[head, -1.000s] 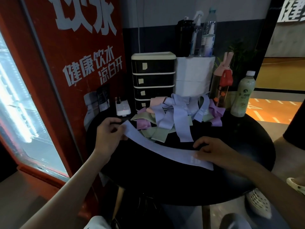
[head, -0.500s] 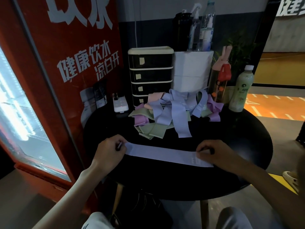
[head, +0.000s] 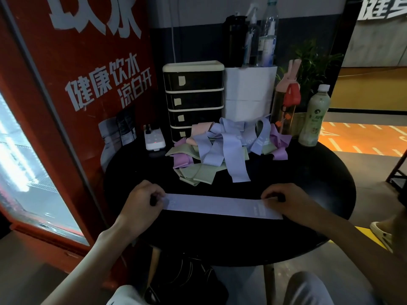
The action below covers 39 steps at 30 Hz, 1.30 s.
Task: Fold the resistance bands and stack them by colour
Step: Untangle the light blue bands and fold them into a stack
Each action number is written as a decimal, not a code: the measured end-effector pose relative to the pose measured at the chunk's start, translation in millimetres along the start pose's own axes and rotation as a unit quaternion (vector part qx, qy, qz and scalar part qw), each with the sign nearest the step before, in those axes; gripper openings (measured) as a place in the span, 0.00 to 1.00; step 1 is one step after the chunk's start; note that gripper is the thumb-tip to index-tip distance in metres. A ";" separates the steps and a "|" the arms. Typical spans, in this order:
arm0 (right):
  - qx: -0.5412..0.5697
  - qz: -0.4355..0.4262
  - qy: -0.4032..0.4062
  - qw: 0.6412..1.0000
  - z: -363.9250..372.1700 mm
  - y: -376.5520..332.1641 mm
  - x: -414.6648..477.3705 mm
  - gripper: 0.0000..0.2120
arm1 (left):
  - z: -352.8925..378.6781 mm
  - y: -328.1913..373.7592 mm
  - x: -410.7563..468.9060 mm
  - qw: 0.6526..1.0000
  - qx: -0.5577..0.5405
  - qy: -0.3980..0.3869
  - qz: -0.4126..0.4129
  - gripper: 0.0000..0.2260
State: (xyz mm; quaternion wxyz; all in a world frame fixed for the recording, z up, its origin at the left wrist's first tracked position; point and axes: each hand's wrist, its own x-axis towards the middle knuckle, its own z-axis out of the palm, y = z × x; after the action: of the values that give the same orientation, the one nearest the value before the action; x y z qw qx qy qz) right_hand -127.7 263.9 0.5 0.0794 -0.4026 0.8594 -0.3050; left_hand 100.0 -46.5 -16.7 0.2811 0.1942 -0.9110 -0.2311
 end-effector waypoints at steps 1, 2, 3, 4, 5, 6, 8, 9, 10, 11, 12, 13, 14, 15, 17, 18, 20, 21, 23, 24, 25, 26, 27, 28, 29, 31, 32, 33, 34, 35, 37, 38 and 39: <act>-0.007 -0.005 0.006 1.000 0.1 -1.2 -0.9 0.08 | 0.7 2.2 0.0 1.000 0.016 0.008 0.016 0.11; -0.010 -0.014 0.007 1.000 0.4 -2.4 -1.8 0.09 | 2.2 4.0 0.3 0.999 0.027 0.009 0.032 0.05; -0.014 -0.022 0.001 1.000 0.3 -3.7 -3.0 0.08 | 2.7 7.9 0.4 0.998 0.041 -0.001 0.041 0.05; -0.021 -0.030 -0.005 0.999 0.6 -4.1 -3.7 0.05 | 4.6 11.2 0.7 0.997 0.055 -0.018 0.057 0.12; -0.031 -0.036 -0.011 0.999 0.4 -4.7 -4.8 0.05 | 6.2 15.5 0.5 0.994 0.066 -0.038 0.072 0.17; -0.037 -0.042 -0.012 0.998 0.4 -4.2 -5.2 0.07 | 8.0 19.2 1.1 0.993 0.070 -0.054 0.083 0.20; -0.040 -0.042 -0.016 0.998 0.2 -4.7 -5.4 0.05 | 11.0 22.9 0.8 0.991 0.059 -0.073 0.095 0.21; -0.042 -0.041 -0.018 0.998 -0.3 -5.2 -5.2 0.03 | 12.4 21.8 0.7 0.992 0.053 -0.075 0.092 0.22; -0.045 -0.041 -0.021 0.998 -0.6 -4.5 -4.3 0.02 | 13.1 20.6 0.9 0.992 0.052 -0.074 0.090 0.22; -0.048 -0.043 -0.024 0.998 -1.2 -3.6 -3.2 0.02 | 13.8 19.9 1.7 0.992 0.056 -0.077 0.087 0.23; -0.047 -0.043 -0.030 0.998 -1.8 -3.5 -1.7 0.03 | 14.9 19.9 2.6 0.991 0.063 -0.079 0.086 0.23; -0.041 -0.039 -0.032 0.998 -2.2 -4.0 0.5 0.03 | 15.6 22.2 3.3 0.990 0.073 -0.080 0.089 0.23; -0.030 -0.035 -0.028 0.999 -2.1 -5.4 3.6 0.03 | 17.2 25.4 4.3 0.989 0.078 -0.081 0.092 0.23; -0.016 -0.032 -0.015 0.999 -1.6 -8.0 7.4 0.04 | 19.5 30.0 5.2 0.989 0.075 -0.083 0.094 0.23; -0.003 -0.029 0.017 0.999 0.2 -14.2 19.1 0.06 | 26.8 42.6 7.9 0.989 0.055 -0.092 0.102 0.23; -0.006 -0.031 0.027 0.999 1.6 -18.6 25.7 0.07 | 31.7 48.8 9.2 0.988 0.049 -0.096 0.108 0.23; -0.027 -0.036 0.035 0.998 4.2 -27.9 38.2 0.07 | 42.2 57.9 10.9 0.988 0.033 -0.101 0.115 0.21; -0.041 -0.037 0.039 0.998 5.7 -30.8 43.9 0.08 | 46.7 60.1 11.2 0.988 0.024 -0.103 0.111 0.20; -0.061 -0.034 0.050 0.996 9.5 -32.5 54.7 0.09 | 53.1 60.4 10.6 0.990 0.015 -0.101 0.102 0.16; -0.066 -0.032 0.055 0.996 11.4 -32.1 59.4 0.09 | 55.2 58.6 10.7 0.990 0.016 -0.098 0.101 0.16; -0.069 -0.030 0.058 0.995 13.1 -31.6 63.1 0.10 | 55.9 57.4 10.5 0.990 0.017 -0.098 0.101 0.16; -0.070 -0.026 0.058 0.996 14.7 -31.2 66.6 0.10 | 55.9 56.1 10.2 0.990 0.018 -0.100 0.102 0.17; -0.072 -0.022 0.055 0.996 16.1 -30.7 69.6 0.09 | 55.4 55.5 10.2 0.989 0.017 -0.102 0.102 0.18; -0.074 -0.015 0.049 0.996 17.4 -29.8 72.0 0.08 | 55.4 54.8 10.1 0.989 0.015 -0.102 0.103 0.19; -0.074 -0.010 0.042 0.996 18.6 -28.9 73.7 0.07 | 55.3 55.0 10.1 0.989 0.013 -0.102 0.104 0.18; -0.059 -0.009 0.043 0.997 21.3 -27.2 75.3 0.04 | 55.2 55.5 9.6 0.989 0.009 -0.103 0.105 0.16; -0.052 -0.012 0.051 0.997 22.1 -26.6 75.5 0.02 | 55.1 55.8 9.2 0.989 0.010 -0.102 0.106 0.14; -0.049 -0.017 0.060 0.997 22.7 -26.4 75.7 0.02 | 54.8 56.1 9.0 0.989 0.011 -0.102 0.107 0.13; -0.049 -0.020 0.067 0.996 22.9 -26.6 76.0 0.03 | 54.6 56.0 8.8 0.989 0.012 -0.103 0.107 0.11; -0.048 -0.024 0.070 0.996 22.5 -27.1 75.8 0.04 | 53.9 56.5 8.3 0.989 0.012 -0.105 0.106 0.11; -0.045 -0.027 0.070 0.996 20.5 -28.0 76.6 0.06 | 52.7 58.4 8.0 0.989 0.014 -0.106 0.105 0.11; -0.043 -0.026 0.070 0.996 19.4 -28.0 76.5 0.06 | 52.5 58.9 8.0 0.988 0.016 -0.109 0.104 0.13; -0.039 -0.026 0.072 0.996 18.2 -28.7 75.9 0.06 | 51.9 60.1 7.9 0.988 0.020 -0.113 0.102 0.16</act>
State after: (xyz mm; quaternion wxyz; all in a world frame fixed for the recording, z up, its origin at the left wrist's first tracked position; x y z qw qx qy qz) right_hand -152.6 185.2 11.0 -0.0061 -0.4048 0.8633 -0.3013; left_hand 49.3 15.1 -19.6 0.1947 0.0790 -0.9564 -0.2030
